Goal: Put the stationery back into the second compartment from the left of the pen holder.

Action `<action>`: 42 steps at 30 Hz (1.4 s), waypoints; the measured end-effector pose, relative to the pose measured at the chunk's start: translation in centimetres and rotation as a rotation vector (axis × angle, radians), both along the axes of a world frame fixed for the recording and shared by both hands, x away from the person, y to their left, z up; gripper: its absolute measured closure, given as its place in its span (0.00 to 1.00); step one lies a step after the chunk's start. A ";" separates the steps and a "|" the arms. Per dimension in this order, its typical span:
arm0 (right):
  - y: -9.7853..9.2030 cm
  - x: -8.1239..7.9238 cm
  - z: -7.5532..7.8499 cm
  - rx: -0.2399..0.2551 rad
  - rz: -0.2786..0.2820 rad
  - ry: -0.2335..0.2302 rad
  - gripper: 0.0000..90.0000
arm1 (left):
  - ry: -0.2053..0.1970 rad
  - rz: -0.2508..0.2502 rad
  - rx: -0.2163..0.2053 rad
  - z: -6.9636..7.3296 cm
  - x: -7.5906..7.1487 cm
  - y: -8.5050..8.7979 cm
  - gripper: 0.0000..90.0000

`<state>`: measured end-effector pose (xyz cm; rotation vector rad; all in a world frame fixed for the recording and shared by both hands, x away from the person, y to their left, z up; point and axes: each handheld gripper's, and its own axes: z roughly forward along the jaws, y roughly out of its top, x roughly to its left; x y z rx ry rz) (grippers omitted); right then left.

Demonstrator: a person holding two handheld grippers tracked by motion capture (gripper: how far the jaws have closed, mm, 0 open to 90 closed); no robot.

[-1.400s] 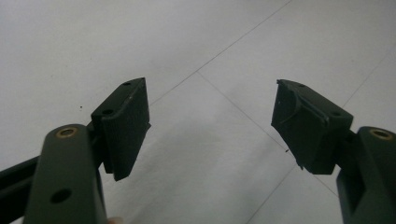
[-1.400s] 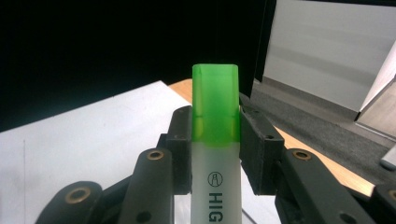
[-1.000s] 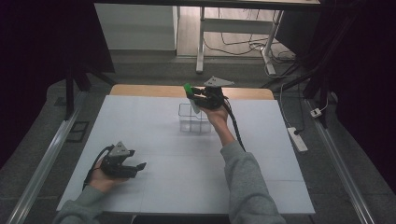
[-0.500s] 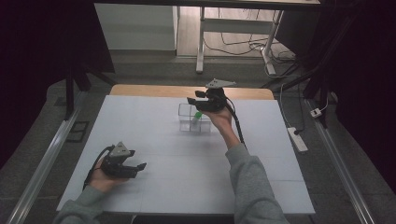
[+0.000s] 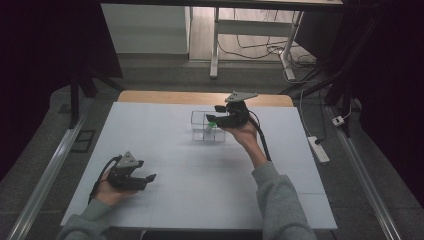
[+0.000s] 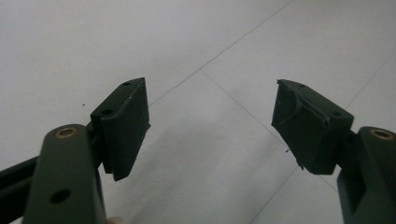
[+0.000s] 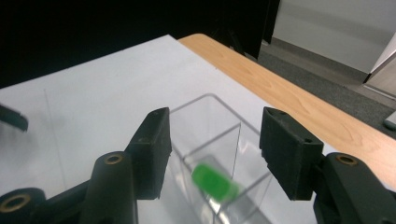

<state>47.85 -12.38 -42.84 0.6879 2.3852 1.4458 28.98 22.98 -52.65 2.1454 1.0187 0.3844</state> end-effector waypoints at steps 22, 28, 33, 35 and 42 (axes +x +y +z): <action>-7.5 -6.6 -2.3 -0.111 -0.059 0.048 0.38 | 0.006 0.008 0.002 -0.1 0.0 0.1 0.30; -9.9 -8.6 -3.6 -0.120 -0.084 0.073 0.37 | 0.008 0.006 0.007 -0.1 0.0 0.1 0.30; -11.5 -10.1 -4.6 -0.121 -0.106 0.086 0.37 | 0.009 0.011 0.008 -0.1 0.0 0.0 0.30; -12.2 -10.7 -4.9 -0.122 -0.112 0.085 0.37 | 0.009 0.012 0.006 -0.1 -0.1 0.0 0.30; -14.9 -12.8 -6.1 -0.110 -0.151 0.107 0.37 | 0.008 0.014 0.010 -0.1 -0.1 0.0 0.30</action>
